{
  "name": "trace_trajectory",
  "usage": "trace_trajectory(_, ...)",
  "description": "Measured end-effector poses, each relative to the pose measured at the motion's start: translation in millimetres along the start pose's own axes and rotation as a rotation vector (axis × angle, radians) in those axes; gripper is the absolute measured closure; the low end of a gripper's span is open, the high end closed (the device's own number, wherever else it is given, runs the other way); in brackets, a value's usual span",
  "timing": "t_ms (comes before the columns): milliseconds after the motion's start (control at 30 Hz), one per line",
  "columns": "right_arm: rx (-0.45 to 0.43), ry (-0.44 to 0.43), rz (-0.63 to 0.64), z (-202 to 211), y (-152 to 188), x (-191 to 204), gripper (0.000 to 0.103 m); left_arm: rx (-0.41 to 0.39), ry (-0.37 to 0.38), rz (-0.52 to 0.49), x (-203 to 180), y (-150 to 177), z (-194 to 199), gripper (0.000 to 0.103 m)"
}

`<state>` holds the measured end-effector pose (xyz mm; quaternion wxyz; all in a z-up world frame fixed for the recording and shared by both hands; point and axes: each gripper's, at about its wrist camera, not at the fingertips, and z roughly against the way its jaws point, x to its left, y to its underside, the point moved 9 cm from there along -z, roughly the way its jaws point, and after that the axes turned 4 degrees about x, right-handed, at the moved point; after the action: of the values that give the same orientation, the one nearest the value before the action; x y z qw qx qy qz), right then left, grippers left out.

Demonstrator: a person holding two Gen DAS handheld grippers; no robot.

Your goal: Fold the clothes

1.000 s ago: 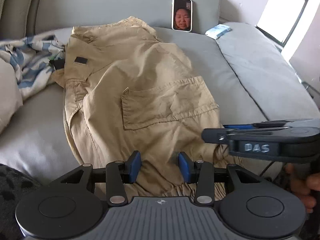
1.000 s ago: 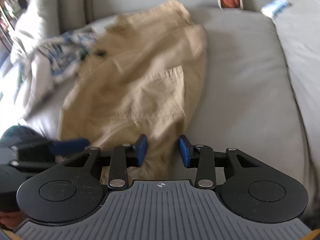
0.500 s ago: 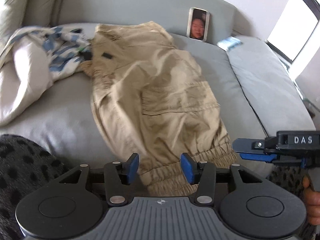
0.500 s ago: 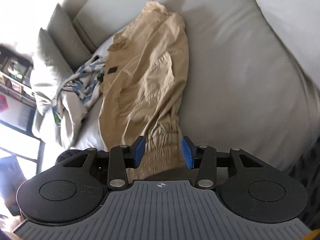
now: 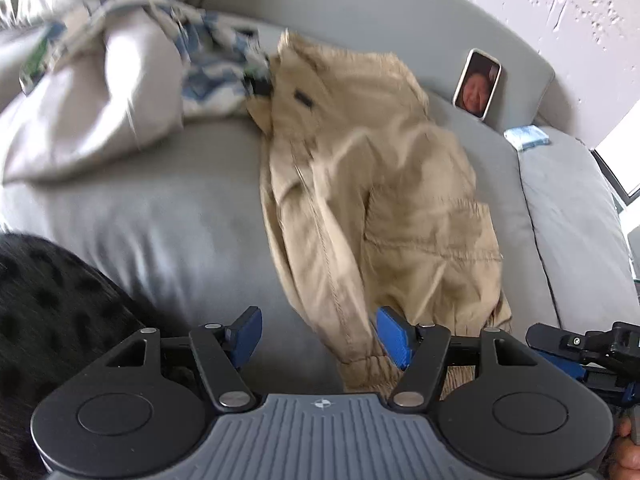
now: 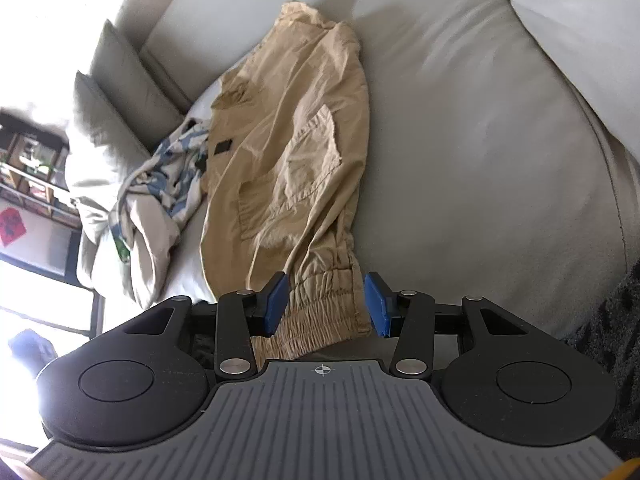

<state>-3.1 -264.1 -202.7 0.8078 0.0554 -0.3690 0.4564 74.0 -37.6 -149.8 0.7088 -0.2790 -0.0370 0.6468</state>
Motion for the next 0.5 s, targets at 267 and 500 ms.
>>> trace_trajectory(267, 0.016, 0.024, -0.036, -6.1, -1.7, -7.2, 0.053, 0.040, 0.036, 0.025, -2.6, -0.5, -14.2, 0.041)
trace_trajectory(500, 0.038, 0.031, -0.030, -11.8, -1.8, -6.6, 0.053, 0.057, 0.035, 0.022, -3.1, 1.9, -19.0, 0.041)
